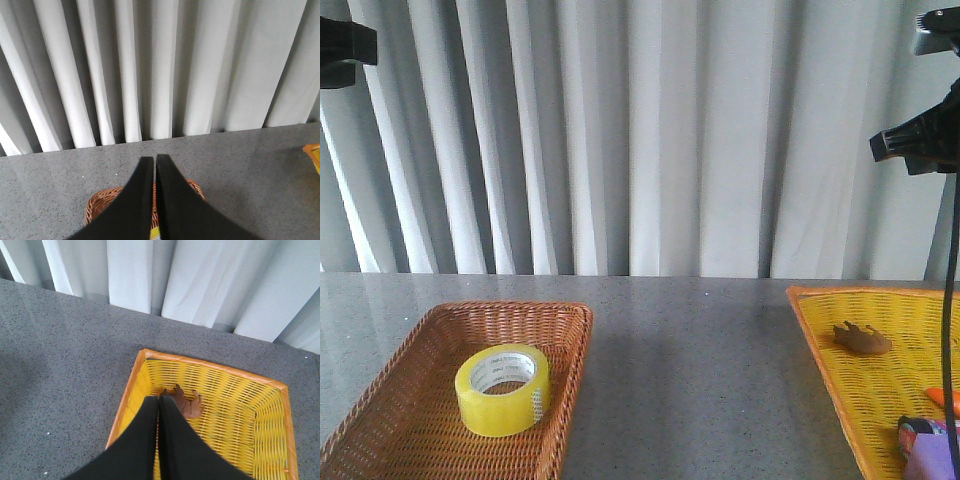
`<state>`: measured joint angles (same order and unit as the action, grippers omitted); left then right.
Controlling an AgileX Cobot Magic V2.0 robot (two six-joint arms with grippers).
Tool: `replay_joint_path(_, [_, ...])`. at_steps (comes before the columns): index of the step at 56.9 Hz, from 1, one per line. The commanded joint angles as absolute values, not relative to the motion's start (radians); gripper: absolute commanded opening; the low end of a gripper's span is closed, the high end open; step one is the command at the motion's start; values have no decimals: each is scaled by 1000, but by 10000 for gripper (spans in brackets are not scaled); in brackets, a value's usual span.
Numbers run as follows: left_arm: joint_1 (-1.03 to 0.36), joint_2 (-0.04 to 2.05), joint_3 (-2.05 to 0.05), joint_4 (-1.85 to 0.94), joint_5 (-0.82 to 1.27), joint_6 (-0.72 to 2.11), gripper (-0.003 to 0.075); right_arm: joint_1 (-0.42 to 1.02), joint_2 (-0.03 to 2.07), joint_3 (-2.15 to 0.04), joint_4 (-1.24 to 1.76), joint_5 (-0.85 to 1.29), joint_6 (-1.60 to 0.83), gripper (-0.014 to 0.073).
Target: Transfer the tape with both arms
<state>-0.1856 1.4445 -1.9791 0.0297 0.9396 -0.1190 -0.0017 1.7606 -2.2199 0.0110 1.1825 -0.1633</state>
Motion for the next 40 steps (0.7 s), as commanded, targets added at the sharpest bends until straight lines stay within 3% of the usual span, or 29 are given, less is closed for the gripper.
replay_joint_path(1, [-186, 1400, -2004, 47, 896, -118, -6, -6, 1716, -2248, 10, 1121, -163, -7])
replay_joint_path(8, [-188, 1291, -1946, 49, 881, -117, -6, -6, 1716, -2248, 10, 1121, -163, -7])
replay_joint_path(14, [-186, 1133, -1763, 82, 832, -112, -6, -6, 1716, -2248, 10, 1121, -163, -7])
replay_joint_path(40, [-186, 406, -478, 128, 214, -173, -5, -6, 1716, -2248, 10, 1121, -163, -7])
